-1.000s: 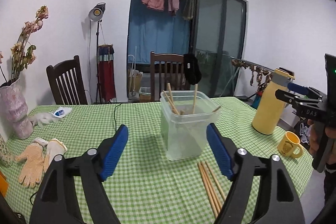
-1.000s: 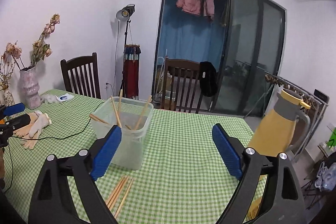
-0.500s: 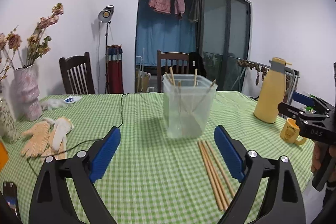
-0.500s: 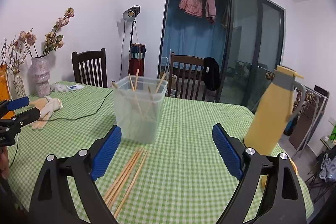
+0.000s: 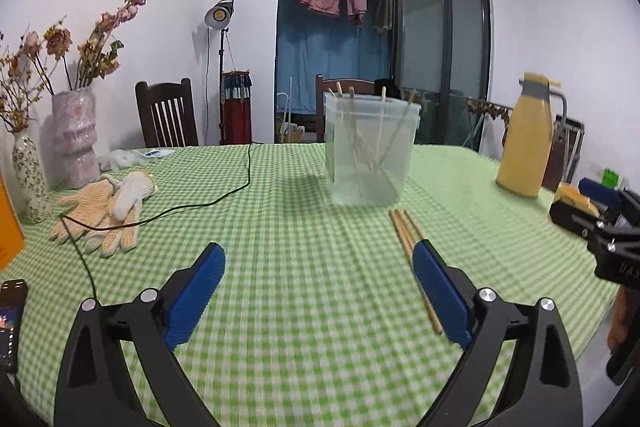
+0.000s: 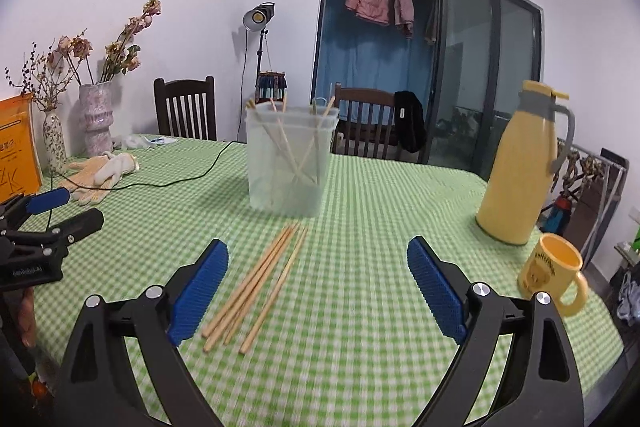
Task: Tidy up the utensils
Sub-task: 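Withdraw both open tools from the container and move back to the chopsticks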
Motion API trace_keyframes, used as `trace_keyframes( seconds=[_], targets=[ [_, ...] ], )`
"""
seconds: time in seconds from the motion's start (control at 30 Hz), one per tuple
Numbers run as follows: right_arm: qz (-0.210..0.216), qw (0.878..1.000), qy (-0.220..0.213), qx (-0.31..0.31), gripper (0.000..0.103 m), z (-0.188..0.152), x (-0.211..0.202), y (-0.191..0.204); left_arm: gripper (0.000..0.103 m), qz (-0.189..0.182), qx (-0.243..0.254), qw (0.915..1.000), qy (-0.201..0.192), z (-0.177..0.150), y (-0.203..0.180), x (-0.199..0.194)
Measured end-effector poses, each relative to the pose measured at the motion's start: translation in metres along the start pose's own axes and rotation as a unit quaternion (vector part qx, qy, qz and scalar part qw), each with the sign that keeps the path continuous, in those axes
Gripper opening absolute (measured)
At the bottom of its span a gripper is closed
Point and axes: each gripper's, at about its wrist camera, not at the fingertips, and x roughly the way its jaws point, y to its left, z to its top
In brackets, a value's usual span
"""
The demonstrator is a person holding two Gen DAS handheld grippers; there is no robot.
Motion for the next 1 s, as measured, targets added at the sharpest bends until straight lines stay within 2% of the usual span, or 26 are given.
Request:
trace_keyframes(
  seconds=[0.17, 0.3, 0.43, 0.6, 0.83, 0.93, 1.0],
  targets=[
    [-0.006, 1.000, 0.009, 0.007, 0.087, -0.022, -0.003, 0.001, 0.092, 0.014, 0.021, 0.9996, -0.012, -0.021, -0.011, -0.011],
    [-0.010, 1.000, 0.023, 0.016, 0.088, -0.041, -0.006, 0.004, 0.092, 0.019, 0.017, 0.9997, -0.001, -0.040, -0.014, -0.019],
    [0.003, 0.998, 0.059, 0.033, 0.090, -0.064, -0.005, 0.007, 0.092, 0.025, 0.013, 0.9996, 0.003, -0.059, -0.013, -0.026],
    [0.006, 0.997, 0.066, 0.031, 0.090, -0.083, -0.014, 0.014, 0.092, 0.033, 0.029, 0.9990, 0.012, -0.078, -0.012, -0.029],
    [0.007, 0.996, 0.083, 0.033, 0.090, -0.082, -0.006, 0.011, 0.092, 0.029, 0.034, 0.9983, 0.037, -0.081, -0.013, -0.016],
    [0.008, 0.994, 0.108, 0.032, 0.090, -0.078, 0.011, 0.010, 0.092, 0.018, 0.040, 0.9975, 0.056, -0.073, -0.012, -0.005],
    [0.017, 0.989, 0.140, 0.033, 0.090, -0.071, 0.029, 0.010, 0.092, 0.012, 0.051, 0.9965, 0.065, -0.063, -0.012, 0.006]
  ],
)
